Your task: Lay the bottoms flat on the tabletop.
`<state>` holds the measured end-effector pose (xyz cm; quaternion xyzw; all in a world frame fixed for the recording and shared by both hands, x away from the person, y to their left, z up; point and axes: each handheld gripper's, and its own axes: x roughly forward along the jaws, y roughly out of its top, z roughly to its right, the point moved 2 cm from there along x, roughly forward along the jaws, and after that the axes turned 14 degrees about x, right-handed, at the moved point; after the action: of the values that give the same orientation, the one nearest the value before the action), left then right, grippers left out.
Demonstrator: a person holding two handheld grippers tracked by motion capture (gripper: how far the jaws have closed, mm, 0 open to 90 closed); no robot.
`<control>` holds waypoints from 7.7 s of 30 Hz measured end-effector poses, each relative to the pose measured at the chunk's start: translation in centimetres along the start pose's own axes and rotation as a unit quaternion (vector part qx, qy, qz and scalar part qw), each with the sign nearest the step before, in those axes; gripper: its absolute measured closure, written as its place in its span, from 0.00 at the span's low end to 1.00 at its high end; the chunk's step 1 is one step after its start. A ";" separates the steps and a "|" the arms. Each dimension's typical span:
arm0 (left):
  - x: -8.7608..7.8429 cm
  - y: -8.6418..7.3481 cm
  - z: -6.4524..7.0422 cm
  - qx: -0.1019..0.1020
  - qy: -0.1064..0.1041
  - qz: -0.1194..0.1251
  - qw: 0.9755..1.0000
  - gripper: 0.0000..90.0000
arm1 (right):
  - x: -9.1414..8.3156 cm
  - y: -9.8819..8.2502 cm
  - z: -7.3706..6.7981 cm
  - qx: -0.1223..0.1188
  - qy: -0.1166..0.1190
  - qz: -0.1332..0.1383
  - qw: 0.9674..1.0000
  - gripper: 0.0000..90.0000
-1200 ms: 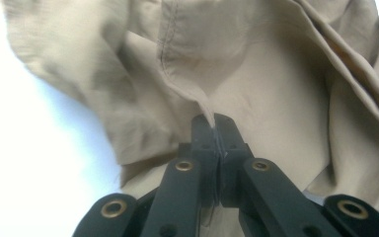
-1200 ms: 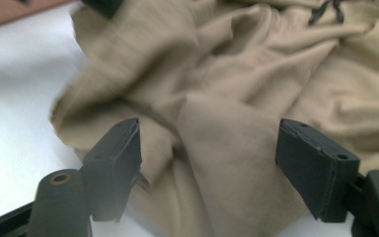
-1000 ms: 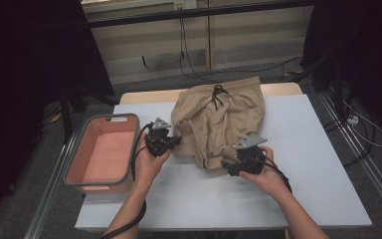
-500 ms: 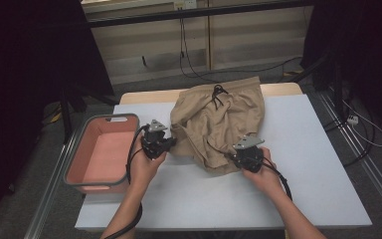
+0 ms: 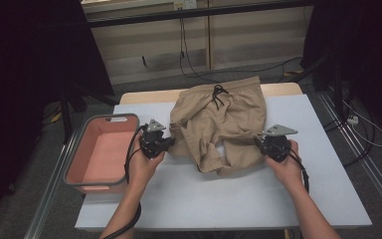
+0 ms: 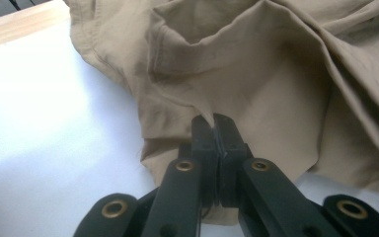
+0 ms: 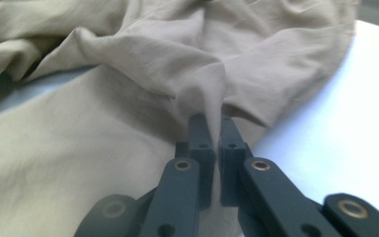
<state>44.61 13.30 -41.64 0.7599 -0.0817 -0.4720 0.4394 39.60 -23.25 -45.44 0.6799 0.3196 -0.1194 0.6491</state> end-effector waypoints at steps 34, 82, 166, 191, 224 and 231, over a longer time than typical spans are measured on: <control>0.4 -0.5 0.8 0.014 -0.019 -0.012 1.000 0.99 | 2.9 -1.7 -7.3 -0.075 0.064 -0.074 0.992 0.41; 0.2 -0.3 1.3 0.018 -0.025 -0.009 0.999 0.98 | 0.1 0.2 -8.5 -0.031 0.102 -0.038 0.994 0.35; -2.3 -1.1 0.6 -0.027 0.003 -0.006 1.000 0.50 | 0.9 -1.8 -14.4 -0.125 0.179 -0.055 0.974 0.45; -1.9 -1.1 0.7 -0.033 0.001 -0.003 0.999 0.47 | 3.5 -2.2 -14.6 -0.136 0.149 -0.063 0.977 0.61; -2.2 -1.5 -0.1 -0.063 0.015 0.010 0.998 0.38 | -1.1 -3.5 -15.4 -0.176 0.250 -0.058 0.950 0.64; -1.3 -1.8 0.1 -0.056 0.004 -0.002 0.998 0.27 | 0.0 -3.7 -17.1 -0.197 0.258 -0.062 0.944 0.57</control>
<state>43.30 14.99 -42.13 0.7363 -0.0518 -0.4735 0.4806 33.11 -7.00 -46.18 0.5244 0.5350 0.0855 0.6569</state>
